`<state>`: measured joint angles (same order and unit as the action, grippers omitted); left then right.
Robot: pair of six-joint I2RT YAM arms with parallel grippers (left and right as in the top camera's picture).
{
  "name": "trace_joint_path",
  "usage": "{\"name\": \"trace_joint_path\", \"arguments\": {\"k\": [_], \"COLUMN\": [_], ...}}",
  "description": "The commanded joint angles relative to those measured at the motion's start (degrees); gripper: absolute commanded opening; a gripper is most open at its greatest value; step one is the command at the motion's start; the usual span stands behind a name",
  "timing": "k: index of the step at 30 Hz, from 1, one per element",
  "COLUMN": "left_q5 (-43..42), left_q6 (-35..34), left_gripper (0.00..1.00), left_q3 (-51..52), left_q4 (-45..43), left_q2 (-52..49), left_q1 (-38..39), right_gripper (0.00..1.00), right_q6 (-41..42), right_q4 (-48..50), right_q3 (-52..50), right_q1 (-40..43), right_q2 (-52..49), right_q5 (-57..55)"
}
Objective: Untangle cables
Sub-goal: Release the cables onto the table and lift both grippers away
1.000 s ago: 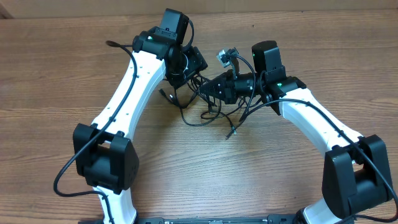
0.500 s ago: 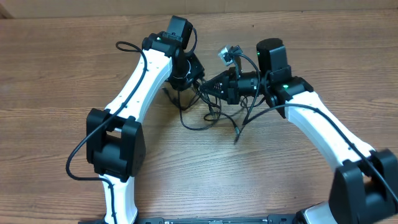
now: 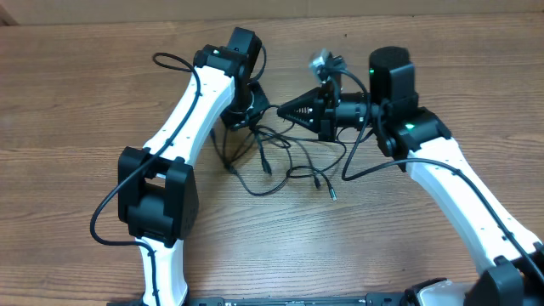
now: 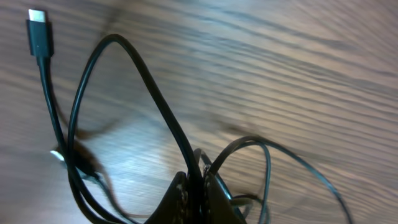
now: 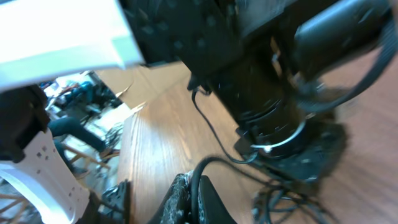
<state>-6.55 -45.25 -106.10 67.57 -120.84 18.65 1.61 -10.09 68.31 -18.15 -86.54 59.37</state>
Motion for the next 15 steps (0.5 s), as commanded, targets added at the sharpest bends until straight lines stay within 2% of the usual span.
{"name": "trace_joint_path", "arguments": {"k": [1, 4, 9, 15], "left_q5": [6.4, 4.9, -8.4, -10.0], "left_q6": [2.0, 2.7, 13.7, 14.4], "left_gripper": [0.04, 0.1, 0.23, 0.29], "left_q3": [-0.9, -0.9, -0.9, -0.9], "left_q4": [1.9, 4.3, 4.8, 4.8], "left_q2": [-1.0, -1.0, -1.0, -1.0], "left_q1": [-3.2, -5.4, -8.8, -10.7], "right_gripper": [0.04, 0.04, 0.04, 0.04], "right_q6": [-0.4, -0.4, 0.1, 0.0], "right_q4": [1.5, 1.4, 0.0, -4.1], "right_q3": [1.9, 1.9, 1.8, 1.8], "right_q1": [2.2, 3.9, 6.4, 6.5], "right_q2": [6.0, 7.7, 8.3, 8.2], "right_q5": [1.1, 0.7, -2.3, -6.8]}}
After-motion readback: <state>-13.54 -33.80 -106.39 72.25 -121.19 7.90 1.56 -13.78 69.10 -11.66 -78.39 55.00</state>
